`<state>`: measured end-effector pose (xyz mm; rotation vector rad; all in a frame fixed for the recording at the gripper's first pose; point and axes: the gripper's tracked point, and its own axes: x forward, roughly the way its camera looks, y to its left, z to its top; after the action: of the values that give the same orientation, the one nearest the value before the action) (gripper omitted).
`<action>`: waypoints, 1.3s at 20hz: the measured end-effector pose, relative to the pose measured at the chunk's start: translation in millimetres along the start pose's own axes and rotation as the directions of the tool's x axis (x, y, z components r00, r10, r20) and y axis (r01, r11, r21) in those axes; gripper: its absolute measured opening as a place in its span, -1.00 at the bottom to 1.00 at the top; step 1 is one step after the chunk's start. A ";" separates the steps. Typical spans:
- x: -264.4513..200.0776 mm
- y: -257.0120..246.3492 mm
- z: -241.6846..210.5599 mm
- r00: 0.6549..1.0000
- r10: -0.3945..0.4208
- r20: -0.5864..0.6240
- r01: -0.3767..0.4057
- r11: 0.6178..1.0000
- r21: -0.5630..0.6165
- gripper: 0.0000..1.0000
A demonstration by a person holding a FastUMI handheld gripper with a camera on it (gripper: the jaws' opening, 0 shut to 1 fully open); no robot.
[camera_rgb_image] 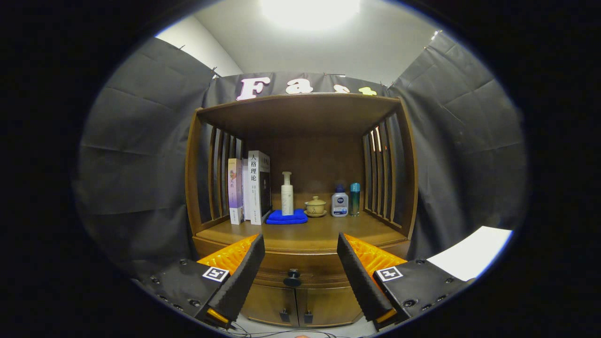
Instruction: Pull open the drawer, take out the items inside it, and place them on the countertop above the cabinet.
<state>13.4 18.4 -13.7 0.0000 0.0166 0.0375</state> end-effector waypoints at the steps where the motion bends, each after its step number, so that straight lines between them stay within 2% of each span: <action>1: 3.8 0.4 -1.6 1.000 -0.001 -0.004 0.001 1.000 -0.002 0.95; 13: 47.7 6.7 -26.6 0.998 0.012 -0.054 -0.013 1.000 -0.012 0.95; 20: 85.6 12.3 -62.1 0.991 0.003 -0.135 -0.006 1.000 -0.020 0.96; 26: 94.8 17.1 -61.5 0.979 -0.008 -0.204 0.003 1.000 -0.023 0.96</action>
<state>106.5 39.0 -76.7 -0.0266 0.2216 0.0321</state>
